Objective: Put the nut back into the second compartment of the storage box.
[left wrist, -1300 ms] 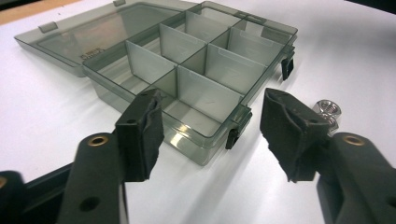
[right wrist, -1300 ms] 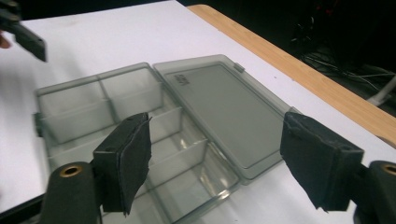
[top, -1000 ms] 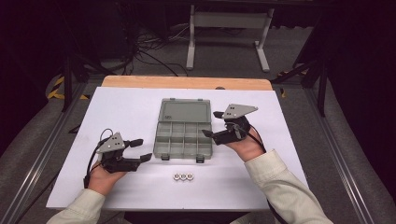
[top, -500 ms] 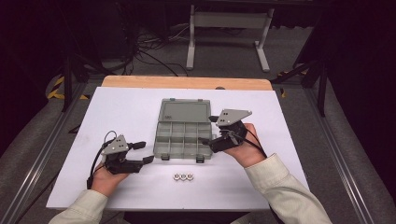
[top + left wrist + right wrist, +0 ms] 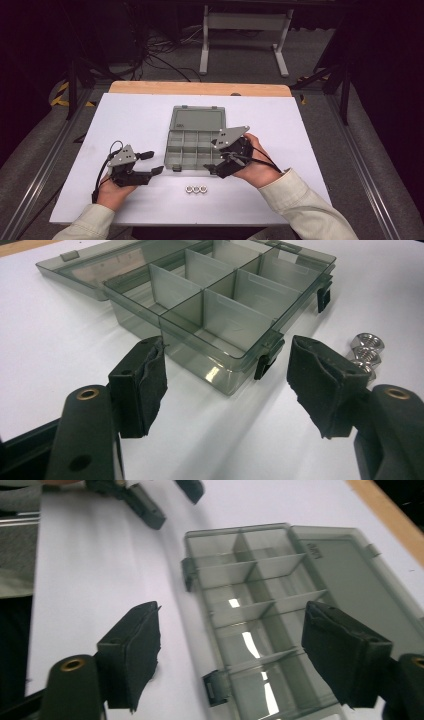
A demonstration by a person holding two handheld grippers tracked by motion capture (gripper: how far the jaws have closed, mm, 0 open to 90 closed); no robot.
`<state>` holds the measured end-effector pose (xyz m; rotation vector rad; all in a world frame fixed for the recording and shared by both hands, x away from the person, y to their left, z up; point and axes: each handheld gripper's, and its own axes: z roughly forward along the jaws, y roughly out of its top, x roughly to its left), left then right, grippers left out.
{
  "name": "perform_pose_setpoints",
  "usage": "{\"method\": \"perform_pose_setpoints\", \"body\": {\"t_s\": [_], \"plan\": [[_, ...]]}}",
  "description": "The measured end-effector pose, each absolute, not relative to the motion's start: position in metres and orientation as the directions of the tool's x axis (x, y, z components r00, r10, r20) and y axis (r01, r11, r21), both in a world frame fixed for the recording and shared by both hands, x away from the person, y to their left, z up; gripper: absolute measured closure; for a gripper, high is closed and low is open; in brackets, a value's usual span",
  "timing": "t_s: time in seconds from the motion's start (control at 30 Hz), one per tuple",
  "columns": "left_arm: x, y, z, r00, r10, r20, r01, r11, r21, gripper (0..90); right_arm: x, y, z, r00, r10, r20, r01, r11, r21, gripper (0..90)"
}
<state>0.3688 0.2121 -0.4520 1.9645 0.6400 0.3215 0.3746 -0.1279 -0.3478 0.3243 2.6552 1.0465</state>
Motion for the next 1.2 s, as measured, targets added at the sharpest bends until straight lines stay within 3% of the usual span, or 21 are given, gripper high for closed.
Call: {"method": "perform_pose_setpoints", "body": {"t_s": [0.57, 1.2], "plan": [[0.369, 0.221, -0.451, 0.809, 0.586, -0.043, 0.265, -0.299, 0.917, 27.5, 0.354, -0.096, -0.359, -0.972, 0.191, -0.136, 0.081, 0.817, 0.57, 23.7], [0.37, 0.23, -0.453, 0.814, 0.578, -0.054, 0.197, -0.188, 0.962, 16.8, 0.351, -0.075, -0.392, -0.99, 0.125, -0.066, 0.091, 0.92, 0.382, 31.0]]}}
